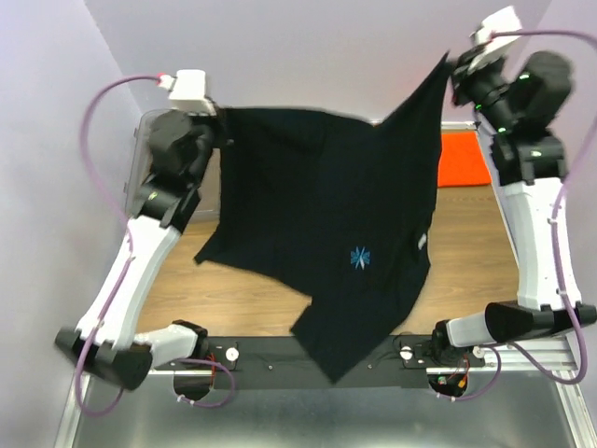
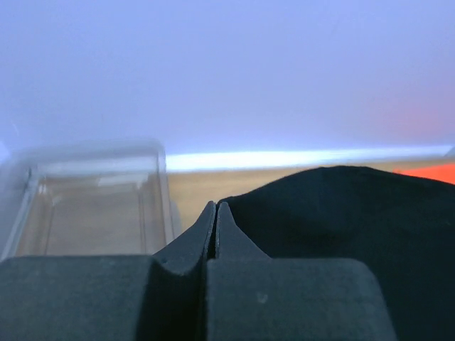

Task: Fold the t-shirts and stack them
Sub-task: Flatten the tshirt out

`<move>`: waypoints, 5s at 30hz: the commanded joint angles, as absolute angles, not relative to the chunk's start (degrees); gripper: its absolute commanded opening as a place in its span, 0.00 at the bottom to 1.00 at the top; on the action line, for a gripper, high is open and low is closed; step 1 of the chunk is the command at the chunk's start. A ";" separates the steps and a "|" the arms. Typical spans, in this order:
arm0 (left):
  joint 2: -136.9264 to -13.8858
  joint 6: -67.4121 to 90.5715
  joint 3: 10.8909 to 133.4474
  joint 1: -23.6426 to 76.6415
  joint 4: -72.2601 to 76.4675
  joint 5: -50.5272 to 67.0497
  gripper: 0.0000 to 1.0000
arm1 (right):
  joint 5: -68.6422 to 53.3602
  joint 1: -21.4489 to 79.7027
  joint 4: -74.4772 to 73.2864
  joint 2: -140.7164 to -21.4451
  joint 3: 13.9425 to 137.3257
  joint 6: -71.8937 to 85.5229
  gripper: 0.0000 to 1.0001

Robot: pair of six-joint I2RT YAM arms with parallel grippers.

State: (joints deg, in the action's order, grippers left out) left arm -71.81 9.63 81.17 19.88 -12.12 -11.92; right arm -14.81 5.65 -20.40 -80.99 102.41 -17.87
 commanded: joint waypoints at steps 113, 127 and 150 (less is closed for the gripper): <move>-122.96 7.82 102.66 16.79 -9.14 -23.03 0.00 | -22.58 -10.72 -27.50 -102.38 67.24 -18.37 0.71; -120.94 7.91 100.11 16.70 -8.17 -21.88 0.00 | -24.00 -10.90 -30.94 -105.65 64.78 -19.16 0.40; -120.32 8.44 98.70 15.91 -8.61 -22.15 0.00 | -11.52 -17.84 -31.03 -91.14 58.99 -25.92 0.01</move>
State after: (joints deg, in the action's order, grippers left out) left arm -122.85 7.35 99.59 16.62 -9.17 -22.44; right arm -14.50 -16.36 -30.06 -92.14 61.30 -23.22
